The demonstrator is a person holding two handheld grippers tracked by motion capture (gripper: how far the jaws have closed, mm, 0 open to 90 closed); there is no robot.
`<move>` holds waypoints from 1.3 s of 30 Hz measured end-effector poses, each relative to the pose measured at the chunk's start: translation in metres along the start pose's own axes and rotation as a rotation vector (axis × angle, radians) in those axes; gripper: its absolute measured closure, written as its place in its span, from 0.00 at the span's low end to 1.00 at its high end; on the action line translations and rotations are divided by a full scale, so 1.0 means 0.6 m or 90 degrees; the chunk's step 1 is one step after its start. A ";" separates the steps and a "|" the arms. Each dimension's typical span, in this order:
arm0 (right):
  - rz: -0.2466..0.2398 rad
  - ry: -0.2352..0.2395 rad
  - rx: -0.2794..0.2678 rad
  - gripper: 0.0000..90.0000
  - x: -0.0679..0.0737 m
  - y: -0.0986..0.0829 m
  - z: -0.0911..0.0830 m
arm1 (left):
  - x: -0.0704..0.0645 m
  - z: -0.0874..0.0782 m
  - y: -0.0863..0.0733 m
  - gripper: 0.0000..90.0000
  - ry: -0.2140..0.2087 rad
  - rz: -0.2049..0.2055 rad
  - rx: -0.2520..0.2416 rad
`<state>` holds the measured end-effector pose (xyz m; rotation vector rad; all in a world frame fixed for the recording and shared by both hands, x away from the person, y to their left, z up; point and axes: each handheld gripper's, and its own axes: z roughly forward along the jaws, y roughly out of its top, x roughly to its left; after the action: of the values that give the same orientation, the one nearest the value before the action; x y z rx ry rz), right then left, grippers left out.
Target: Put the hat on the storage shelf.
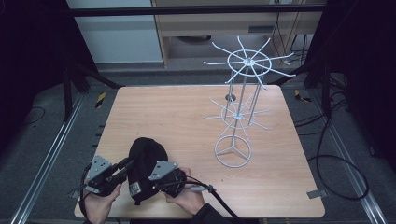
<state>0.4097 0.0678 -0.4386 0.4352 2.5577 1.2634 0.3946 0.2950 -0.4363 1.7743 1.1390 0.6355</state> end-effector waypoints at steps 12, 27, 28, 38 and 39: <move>0.024 0.007 -0.041 0.81 0.001 0.011 0.025 | 0.032 0.015 -0.018 0.77 0.057 0.005 0.043; 0.072 -0.033 -0.048 0.71 -0.052 -0.045 -0.058 | 0.081 0.026 -0.041 0.72 0.124 -0.034 0.108; 0.074 -0.036 -0.048 0.71 -0.055 -0.049 -0.062 | 0.083 0.029 -0.043 0.72 0.125 -0.035 0.116; 0.111 -0.080 -0.058 0.62 -0.079 -0.110 -0.126 | 0.092 0.032 -0.046 0.55 0.147 -0.049 0.152; 0.115 -0.084 -0.062 0.62 -0.080 -0.116 -0.131 | 0.092 0.028 -0.042 0.54 0.150 -0.056 0.143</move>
<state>0.4159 -0.0473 -0.4433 0.7175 2.3805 1.3643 0.4212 0.3417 -0.4692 1.8597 1.4906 0.7004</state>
